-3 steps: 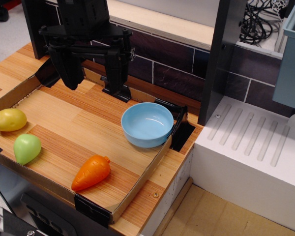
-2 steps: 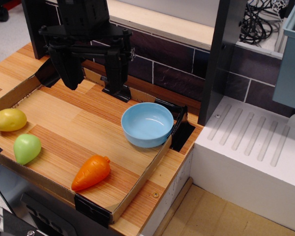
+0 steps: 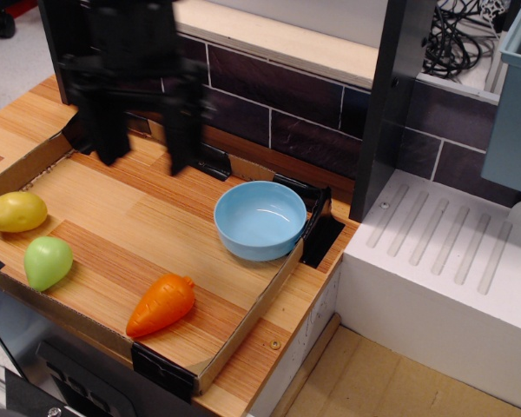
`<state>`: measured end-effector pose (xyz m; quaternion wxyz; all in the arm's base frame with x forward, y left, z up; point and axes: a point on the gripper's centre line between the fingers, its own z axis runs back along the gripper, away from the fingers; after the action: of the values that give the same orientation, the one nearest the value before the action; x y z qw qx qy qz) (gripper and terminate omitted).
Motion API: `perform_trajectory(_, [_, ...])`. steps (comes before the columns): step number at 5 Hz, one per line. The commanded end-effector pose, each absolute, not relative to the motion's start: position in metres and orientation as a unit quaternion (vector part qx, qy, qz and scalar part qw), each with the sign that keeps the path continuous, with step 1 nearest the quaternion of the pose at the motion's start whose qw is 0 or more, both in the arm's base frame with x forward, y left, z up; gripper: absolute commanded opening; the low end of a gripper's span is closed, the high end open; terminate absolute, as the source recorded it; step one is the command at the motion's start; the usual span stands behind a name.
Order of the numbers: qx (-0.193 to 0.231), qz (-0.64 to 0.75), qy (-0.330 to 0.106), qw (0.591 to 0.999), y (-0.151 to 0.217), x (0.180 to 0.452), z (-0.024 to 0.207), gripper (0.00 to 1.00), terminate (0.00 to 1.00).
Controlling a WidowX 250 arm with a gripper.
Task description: Put pear in bowl
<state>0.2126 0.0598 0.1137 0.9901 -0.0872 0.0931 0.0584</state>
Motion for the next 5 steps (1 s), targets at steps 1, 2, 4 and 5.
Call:
perform_trajectory(1, [-0.082,0.061,0.102,0.989,0.118,0.200,0.096,1.00,0.00])
perform_trajectory(2, [-0.073,0.059,0.090,0.991,0.137,0.188,0.084,1.00,0.00])
perform_trajectory(4, [-0.075,0.073,0.101,0.989,0.141,0.177,0.056,1.00,0.00])
perform_trajectory(5, [-0.082,0.083,0.116,0.986,0.135,0.175,0.050,1.00,0.00])
